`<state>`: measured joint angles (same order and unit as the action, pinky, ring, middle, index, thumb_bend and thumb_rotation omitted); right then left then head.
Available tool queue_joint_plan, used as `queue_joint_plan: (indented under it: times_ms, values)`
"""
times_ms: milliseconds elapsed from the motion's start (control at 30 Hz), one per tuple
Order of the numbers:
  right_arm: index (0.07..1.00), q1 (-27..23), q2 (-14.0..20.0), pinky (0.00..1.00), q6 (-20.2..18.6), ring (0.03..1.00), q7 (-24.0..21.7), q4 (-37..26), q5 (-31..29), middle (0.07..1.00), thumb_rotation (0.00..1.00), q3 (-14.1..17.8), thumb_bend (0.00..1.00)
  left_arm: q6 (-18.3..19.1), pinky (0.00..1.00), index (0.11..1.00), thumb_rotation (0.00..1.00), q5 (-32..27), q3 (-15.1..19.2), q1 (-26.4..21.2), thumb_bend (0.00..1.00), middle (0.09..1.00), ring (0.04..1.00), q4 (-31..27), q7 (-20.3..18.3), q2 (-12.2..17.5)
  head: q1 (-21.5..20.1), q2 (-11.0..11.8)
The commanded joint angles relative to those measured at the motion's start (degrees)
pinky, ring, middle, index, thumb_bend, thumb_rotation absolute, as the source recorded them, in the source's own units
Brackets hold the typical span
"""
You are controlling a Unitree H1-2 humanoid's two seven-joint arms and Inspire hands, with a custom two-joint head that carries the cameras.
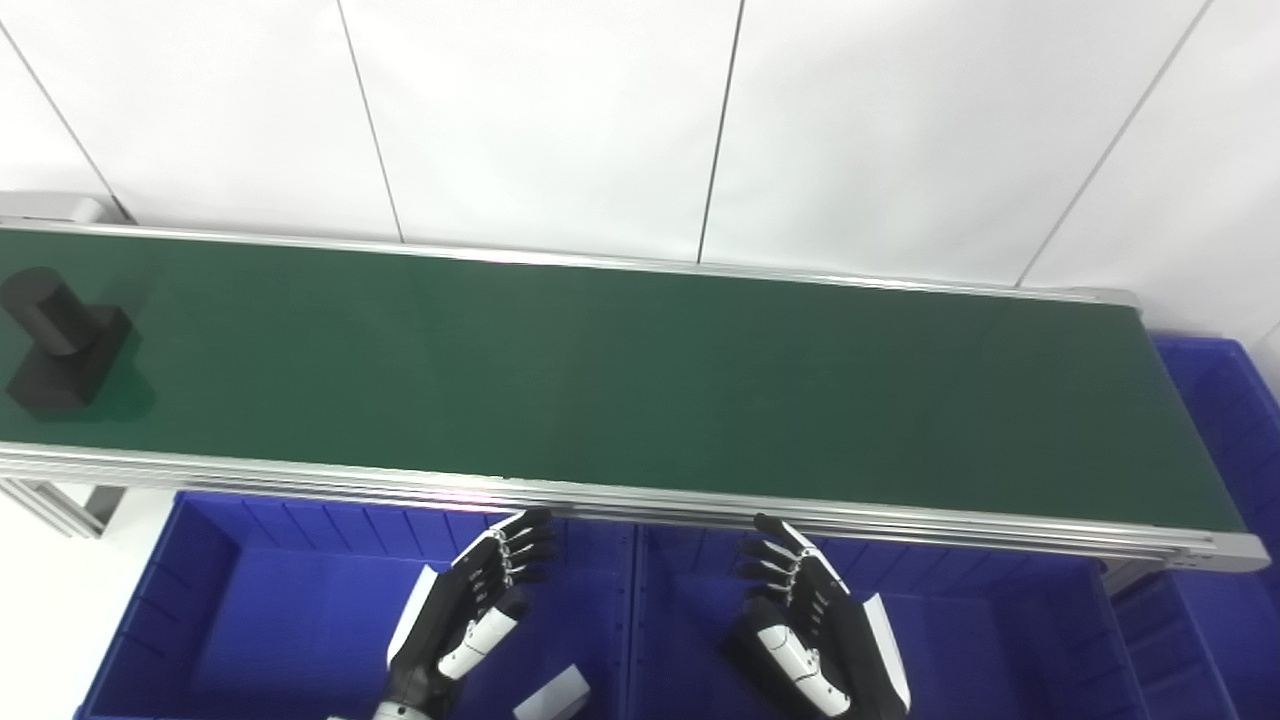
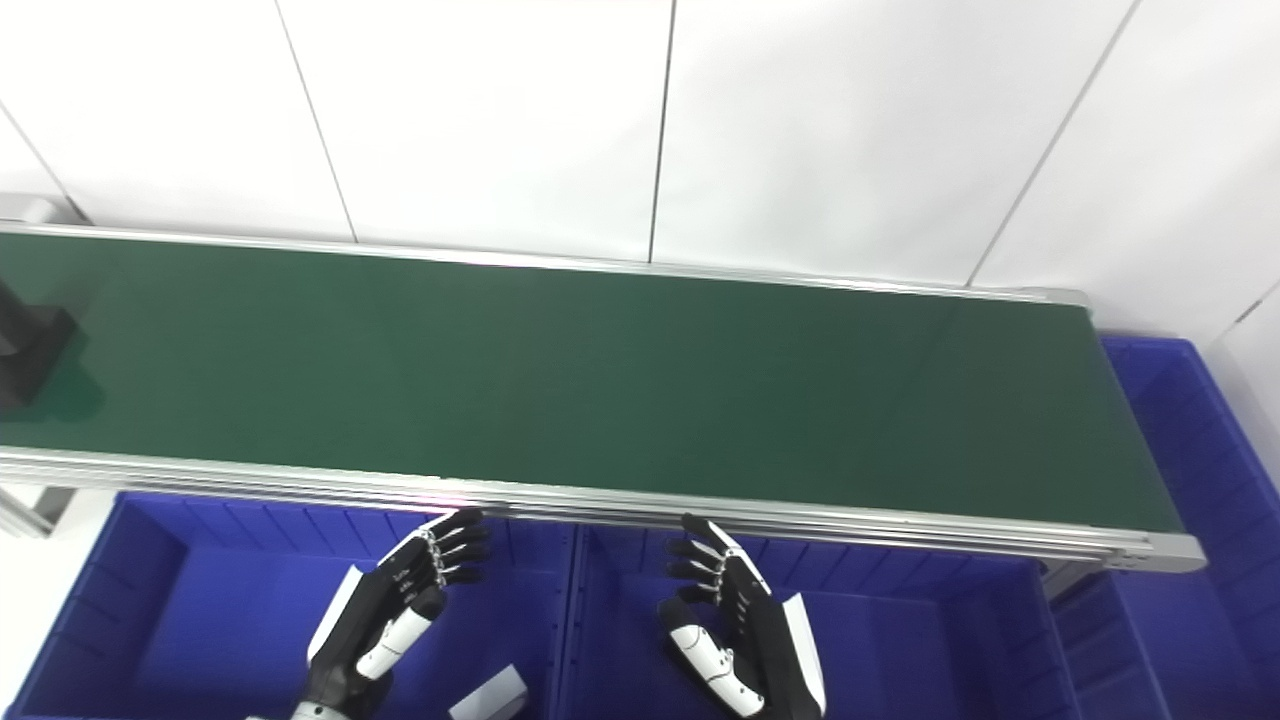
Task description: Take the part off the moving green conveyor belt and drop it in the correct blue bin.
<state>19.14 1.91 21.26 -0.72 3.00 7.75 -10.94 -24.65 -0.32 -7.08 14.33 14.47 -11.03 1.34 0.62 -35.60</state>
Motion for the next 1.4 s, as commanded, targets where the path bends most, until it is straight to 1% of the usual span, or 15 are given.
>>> queue_joint_plan:
  times_ms: [0,267,433,467,567,967,1033,1100,1133,1167,1200,1233,1300,1333,1367]
  values:
    - [0.854,-0.6,-0.1,0.65,3.1,0.732,0.0,-0.9,-0.2,0.780,0.65,0.3,0.52,-2.3,0.72,0.815,0.76,0.3,-0.2,-1.1,0.83,0.798,0.768,-0.5,0.7,-0.5,1.8,0.9]
    - [0.858,-1.1,0.2,0.63,4.5,0.730,0.1,0.8,-0.3,0.780,0.66,0.6,0.51,-2.3,0.71,0.813,0.74,0.6,-0.7,-1.5,0.82,0.796,0.764,0.9,1.5,-0.9,2.6,1.8]
    - [0.855,-1.5,0.0,0.64,4.9,0.732,0.2,1.2,-0.1,0.777,0.64,0.6,0.50,-2.3,0.72,0.818,0.74,-0.2,-0.6,-1.4,0.83,0.798,0.768,0.7,1.1,-0.7,1.2,1.4]
    - [0.855,-1.4,-0.1,0.64,4.5,0.732,0.2,0.8,-0.1,0.777,0.64,0.5,0.50,-2.3,0.72,0.819,0.73,-0.1,-0.5,-1.5,0.83,0.798,0.768,0.6,1.1,-0.6,-0.2,0.7]
    - [0.856,-1.2,-0.4,0.65,3.8,0.733,0.1,0.2,-0.3,0.778,0.64,0.4,0.51,-2.3,0.73,0.823,0.76,0.1,-0.5,-1.6,0.83,0.803,0.774,0.5,1.2,-0.3,-0.8,0.5]
    - [0.853,-1.0,-0.3,0.64,3.8,0.730,0.1,0.2,-0.2,0.779,0.64,0.4,0.51,-2.3,0.72,0.822,0.77,0.2,-0.6,-1.7,0.82,0.800,0.771,0.5,1.2,-0.1,-0.3,0.6]
    - [0.852,-1.3,0.0,0.65,4.2,0.731,0.0,0.7,-0.4,0.778,0.64,0.6,0.52,-2.3,0.72,0.821,0.77,0.6,-0.8,-1.9,0.83,0.800,0.771,1.0,1.6,-0.4,2.2,1.6]
    - [0.855,-1.7,0.6,0.64,5.1,0.732,-0.1,1.7,-0.8,0.779,0.65,0.8,0.51,-2.3,0.72,0.817,0.76,0.9,-1.1,-2.2,0.83,0.794,0.767,1.8,1.9,-0.8,5.9,3.3]
    - [0.860,-1.9,0.8,0.64,5.4,0.734,-0.1,2.1,-0.9,0.783,0.65,0.9,0.50,-2.3,0.71,0.813,0.76,1.0,-1.2,-2.3,0.83,0.790,0.763,2.2,2.1,-1.0,5.9,3.3]
    - [0.861,-2.2,1.4,0.64,5.6,0.735,-0.3,2.8,-1.5,0.784,0.65,0.9,0.50,-2.3,0.71,0.811,0.75,1.1,-1.5,-2.7,0.83,0.789,0.762,3.0,2.1,-1.1,9.2,4.8]
    - [0.867,-2.4,1.7,0.64,5.6,0.734,-0.4,3.2,-1.9,0.788,0.65,0.8,0.49,-2.3,0.70,0.808,0.74,1.2,-1.7,-3.0,0.83,0.787,0.758,3.5,2.1,-1.1,9.2,4.8]
    - [0.870,-2.7,2.2,0.64,5.6,0.732,-0.5,3.7,-2.4,0.789,0.66,0.9,0.49,-2.3,0.69,0.806,0.73,1.5,-2.0,-3.3,0.83,0.786,0.755,4.3,2.4,-1.3,12.0,6.3]
    - [0.873,-3.0,2.8,0.64,5.7,0.731,-0.5,4.3,-3.0,0.789,0.67,0.8,0.50,-2.3,0.69,0.804,0.72,1.9,-2.4,-3.6,0.83,0.784,0.753,5.0,3.0,-1.4,12.0,6.3]
    - [0.874,-3.3,3.2,0.64,5.7,0.731,-0.5,5.1,-3.5,0.789,0.67,1.0,0.50,-2.3,0.69,0.804,0.72,2.5,-2.9,-4.1,0.83,0.784,0.752,5.7,3.8,-1.8,15.0,8.5]
    - [0.876,-3.6,3.5,0.65,5.7,0.735,-0.5,5.7,-3.8,0.790,0.69,1.2,0.49,-2.3,0.67,0.791,0.68,2.9,-3.2,-4.5,0.84,0.778,0.742,6.3,4.5,-2.1,15.5,9.0]
